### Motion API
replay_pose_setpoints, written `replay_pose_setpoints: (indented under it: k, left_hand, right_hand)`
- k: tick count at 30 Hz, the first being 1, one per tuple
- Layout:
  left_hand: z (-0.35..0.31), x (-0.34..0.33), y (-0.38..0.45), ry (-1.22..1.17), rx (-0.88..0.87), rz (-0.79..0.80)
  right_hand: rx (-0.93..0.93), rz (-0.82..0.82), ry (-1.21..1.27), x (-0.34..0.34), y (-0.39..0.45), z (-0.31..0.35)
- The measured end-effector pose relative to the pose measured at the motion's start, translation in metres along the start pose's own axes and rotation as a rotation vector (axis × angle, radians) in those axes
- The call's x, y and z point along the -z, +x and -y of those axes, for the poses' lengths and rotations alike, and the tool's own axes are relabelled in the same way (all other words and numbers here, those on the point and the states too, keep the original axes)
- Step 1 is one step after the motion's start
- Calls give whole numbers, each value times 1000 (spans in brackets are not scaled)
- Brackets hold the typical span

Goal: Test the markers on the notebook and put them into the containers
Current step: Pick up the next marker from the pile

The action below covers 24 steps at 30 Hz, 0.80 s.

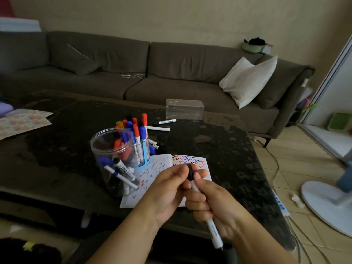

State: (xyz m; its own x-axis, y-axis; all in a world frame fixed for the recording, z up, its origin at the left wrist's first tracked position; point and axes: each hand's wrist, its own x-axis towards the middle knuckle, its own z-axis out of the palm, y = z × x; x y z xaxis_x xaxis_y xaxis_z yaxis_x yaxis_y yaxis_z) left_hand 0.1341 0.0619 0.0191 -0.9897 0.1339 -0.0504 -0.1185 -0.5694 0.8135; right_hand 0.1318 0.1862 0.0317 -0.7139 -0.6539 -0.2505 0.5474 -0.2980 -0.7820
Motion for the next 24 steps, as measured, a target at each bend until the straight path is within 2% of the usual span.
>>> replay_pose_setpoints:
  k: [4, 8, 11, 13, 14, 16, 18, 21, 24]
  left_hand:
    - [2, -8, -1, 93, -35, -111]
    - [4, -11, 2, 131, -26, -209]
    - [7, -12, 6, 183, -1, -301]
    - [5, -4, 14, 162, -21, -435]
    - [2, 3, 17, 155, -47, -508]
    - [-4, 16, 23, 201, -99, -584]
    - [-6, 27, 24, 298, -105, -596]
    - [-1, 37, 23, 483, -64, -635]
    - [8, 45, 26, 663, -62, -643]
  right_hand:
    - [71, -109, -183, -4, 0, -2]
    - [132, -294, -502, -3, 5, -7]
    - [194, -425, -918, 3, 7, -11]
    - [219, -472, -1239, 12, 7, -16]
    - [187, -490, -1289, 17, 6, -19]
    - [111, -526, -1268, 28, 3, -25]
    - [79, -540, -1085, 33, 3, -22]
    - [61, -476, -780, 35, 6, -13]
    - [103, -415, -679, 41, 13, -9]
